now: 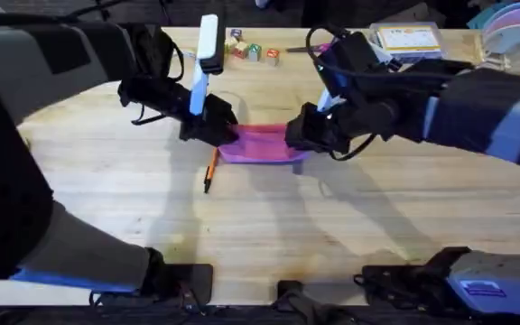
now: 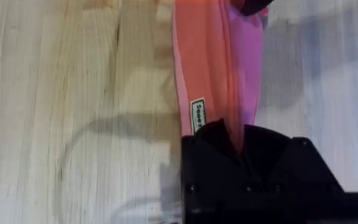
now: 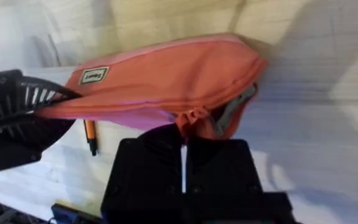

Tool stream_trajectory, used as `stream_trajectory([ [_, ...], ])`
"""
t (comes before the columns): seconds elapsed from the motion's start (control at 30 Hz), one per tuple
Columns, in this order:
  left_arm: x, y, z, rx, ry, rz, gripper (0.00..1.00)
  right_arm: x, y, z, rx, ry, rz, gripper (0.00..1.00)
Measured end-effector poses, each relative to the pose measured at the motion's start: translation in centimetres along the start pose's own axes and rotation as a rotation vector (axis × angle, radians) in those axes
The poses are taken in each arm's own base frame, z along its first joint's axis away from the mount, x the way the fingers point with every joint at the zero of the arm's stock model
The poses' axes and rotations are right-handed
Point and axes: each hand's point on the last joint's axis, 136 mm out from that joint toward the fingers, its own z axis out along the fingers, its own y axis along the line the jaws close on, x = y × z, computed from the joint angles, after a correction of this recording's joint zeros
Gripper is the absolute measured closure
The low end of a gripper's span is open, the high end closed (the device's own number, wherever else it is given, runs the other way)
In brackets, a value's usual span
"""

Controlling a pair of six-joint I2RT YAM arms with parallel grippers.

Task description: Unzip the bag, pick up the pens from the table one at a time and place them inside, then zip the bag closed.

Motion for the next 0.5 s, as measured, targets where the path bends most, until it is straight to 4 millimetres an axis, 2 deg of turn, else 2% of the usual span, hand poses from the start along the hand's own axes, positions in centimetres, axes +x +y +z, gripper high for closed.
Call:
stream_trajectory([
  [0.3,-0.5,-0.2,0.0,0.009,-0.027,-0.008,0.958,0.1,0.6,-3.2,-0.052,-0.046,-0.051,0.970],
  [0.33,-0.7,-0.2,0.0,0.010,-0.039,-0.008,0.958,-0.1,0.8,-4.1,-0.066,-0.068,-0.070,0.970],
  [0.5,-0.8,-0.3,0.0,0.011,-0.048,-0.008,0.958,-0.2,1.0,-5.0,-0.082,-0.088,-0.080,0.970],
])
